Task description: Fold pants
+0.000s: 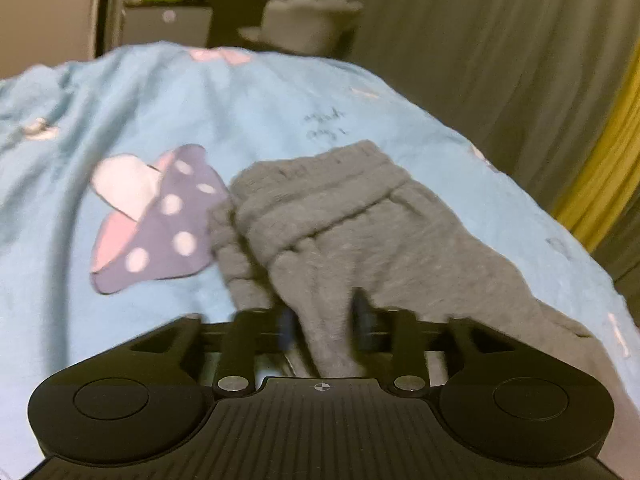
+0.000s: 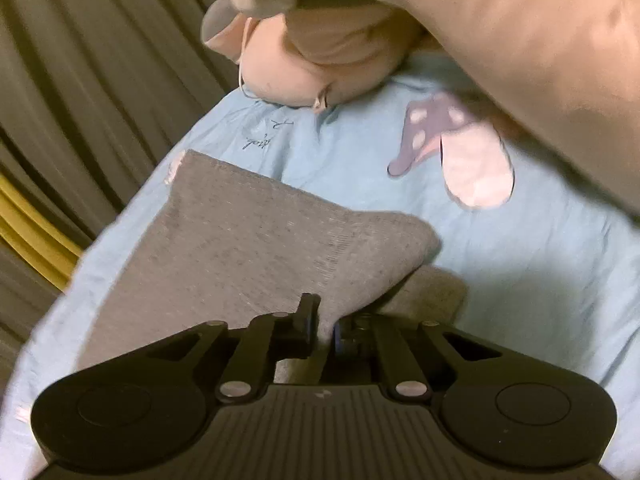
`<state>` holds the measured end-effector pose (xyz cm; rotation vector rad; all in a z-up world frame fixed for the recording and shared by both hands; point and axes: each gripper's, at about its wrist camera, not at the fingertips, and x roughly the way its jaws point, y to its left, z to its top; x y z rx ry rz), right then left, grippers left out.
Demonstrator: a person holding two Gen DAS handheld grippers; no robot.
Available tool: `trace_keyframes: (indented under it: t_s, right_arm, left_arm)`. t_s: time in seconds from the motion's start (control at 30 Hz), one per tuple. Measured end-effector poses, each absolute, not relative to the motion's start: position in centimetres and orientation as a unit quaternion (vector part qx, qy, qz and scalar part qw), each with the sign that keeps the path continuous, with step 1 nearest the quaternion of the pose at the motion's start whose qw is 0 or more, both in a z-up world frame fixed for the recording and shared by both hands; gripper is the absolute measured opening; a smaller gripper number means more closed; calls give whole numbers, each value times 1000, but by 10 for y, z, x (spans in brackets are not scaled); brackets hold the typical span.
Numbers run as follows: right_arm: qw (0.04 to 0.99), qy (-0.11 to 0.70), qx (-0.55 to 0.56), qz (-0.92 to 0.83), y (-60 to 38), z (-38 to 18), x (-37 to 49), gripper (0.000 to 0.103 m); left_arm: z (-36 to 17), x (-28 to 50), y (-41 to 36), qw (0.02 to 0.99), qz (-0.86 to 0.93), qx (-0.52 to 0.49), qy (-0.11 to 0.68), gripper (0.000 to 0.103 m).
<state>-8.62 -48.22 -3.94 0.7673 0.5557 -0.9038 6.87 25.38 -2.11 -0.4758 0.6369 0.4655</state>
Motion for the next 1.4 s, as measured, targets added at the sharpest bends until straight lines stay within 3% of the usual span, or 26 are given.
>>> trace_keyframes:
  t_s: [0.03, 0.1, 0.17, 0.3, 0.5, 0.6, 0.77, 0.83, 0.87, 0.9, 0.97, 1.07, 1.17, 1.27, 1.4]
  right_arm:
    - [794, 255, 337, -438, -478, -33, -87, 25]
    - [787, 246, 294, -484, -473, -24, -90, 62]
    - [782, 224, 249, -526, -464, -13, -95, 74]
    - [819, 198, 227, -489, -446, 4, -89, 74]
    - [914, 266, 164, -259, -374, 17, -10, 90]
    - [932, 309, 130, -136, -332, 16, 35, 90]
    - [929, 349, 119, -31, -276, 8, 98, 90]
    - [929, 353, 111, -4, -255, 4, 119, 87]
    - [928, 354, 114, 13, -244, 3, 128, 76]
    - [926, 356, 121, 35, -233, 2, 140, 53]
    - [916, 372, 131, 69, -207, -2, 160, 29]
    - [906, 392, 110, 116, -167, -10, 179, 23]
    - [901, 388, 79, 177, -120, -18, 179, 23]
    - [897, 419, 4, 143, -81, -43, 199, 17]
    - [920, 379, -28, 93, -67, -53, 235, 16]
  left_arm:
    - [-15, 65, 251, 897, 236, -226, 297, 72]
    - [0, 60, 249, 895, 278, -213, 275, 96]
    - [16, 49, 244, 902, 297, -200, 241, 96]
    - [47, 37, 223, 920, 294, -168, 199, 100]
    - [7, 62, 164, 914, 235, -86, 320, 102]
    - [-22, 82, 164, 862, 278, -64, 418, 103]
    - [-25, 69, 189, 853, 332, -112, 386, 103]
    - [-32, 68, 202, 844, 319, -159, 400, 103]
    - [-35, 65, 206, 842, 317, -173, 400, 103]
    - [-36, 64, 207, 841, 317, -182, 398, 103]
    - [-38, 65, 208, 841, 320, -185, 395, 103]
    - [-37, 67, 207, 843, 322, -177, 394, 103]
    - [-39, 64, 204, 843, 321, -184, 391, 103]
    - [-40, 63, 204, 843, 321, -187, 389, 103]
    - [-41, 63, 204, 843, 320, -187, 388, 103]
